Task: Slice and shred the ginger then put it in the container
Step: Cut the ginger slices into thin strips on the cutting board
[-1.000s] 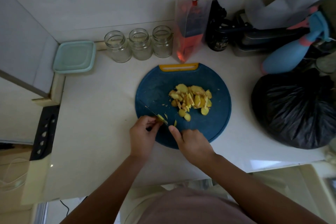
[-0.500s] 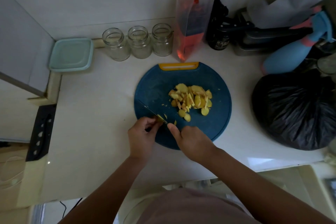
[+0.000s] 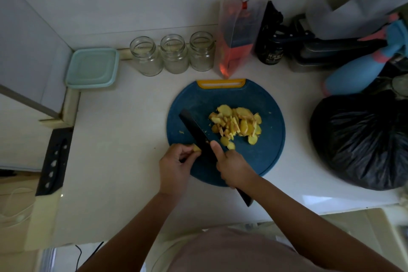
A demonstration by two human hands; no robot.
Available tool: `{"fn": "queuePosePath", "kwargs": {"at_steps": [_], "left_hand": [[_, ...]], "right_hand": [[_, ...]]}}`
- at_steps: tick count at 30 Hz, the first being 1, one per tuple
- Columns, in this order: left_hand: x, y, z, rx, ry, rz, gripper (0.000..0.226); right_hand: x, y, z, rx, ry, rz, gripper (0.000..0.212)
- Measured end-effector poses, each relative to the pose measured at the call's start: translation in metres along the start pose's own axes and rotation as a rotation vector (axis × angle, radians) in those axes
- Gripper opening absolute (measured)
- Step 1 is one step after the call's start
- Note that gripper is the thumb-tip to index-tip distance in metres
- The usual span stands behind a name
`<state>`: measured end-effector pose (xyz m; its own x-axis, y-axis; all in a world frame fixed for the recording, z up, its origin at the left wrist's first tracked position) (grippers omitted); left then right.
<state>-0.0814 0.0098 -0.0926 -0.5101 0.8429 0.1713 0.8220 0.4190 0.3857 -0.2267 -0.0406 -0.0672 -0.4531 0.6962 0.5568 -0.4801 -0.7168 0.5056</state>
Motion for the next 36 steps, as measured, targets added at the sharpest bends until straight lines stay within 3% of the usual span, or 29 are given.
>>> {"fn": "queuePosePath", "kwargs": {"at_steps": [2, 6, 10, 13, 27, 36], "left_hand": [[-0.001, 0.0, -0.001, 0.005, 0.007, -0.007, 0.013], [-0.001, 0.001, -0.001, -0.02, -0.033, -0.02, 0.012], [-0.003, 0.003, -0.001, -0.057, -0.092, -0.024, 0.012], [-0.004, 0.003, 0.001, -0.072, -0.097, -0.023, 0.011], [-0.001, 0.002, -0.006, -0.17, -0.2, -0.064, 0.007], [0.003, 0.001, -0.004, -0.139, -0.189, -0.083, 0.009]], "right_hand": [[0.008, 0.009, -0.006, -0.103, 0.002, -0.019, 0.062], [0.026, 0.01, 0.007, -0.031, 0.212, -0.073, 0.052], [0.026, 0.009, 0.01, 0.04, 0.211, -0.076, 0.053], [0.026, 0.008, 0.009, -0.048, 0.261, -0.132, 0.058], [0.019, 0.015, 0.009, -0.06, 0.185, -0.067, 0.061], [0.015, 0.008, 0.013, 0.095, 0.103, 0.041, 0.055]]}}
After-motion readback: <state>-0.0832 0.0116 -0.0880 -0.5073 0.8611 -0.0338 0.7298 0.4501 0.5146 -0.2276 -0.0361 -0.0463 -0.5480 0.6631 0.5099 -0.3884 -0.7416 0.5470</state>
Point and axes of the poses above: each hand's wrist, its own x-axis away from the middle knuckle, its own y-axis out of the back of the hand, z = x × y, the point moved 2 cm from there along -x, towards the middle knuckle, and after that the axes turned 12 degrees about y, right-handed, at the moved point
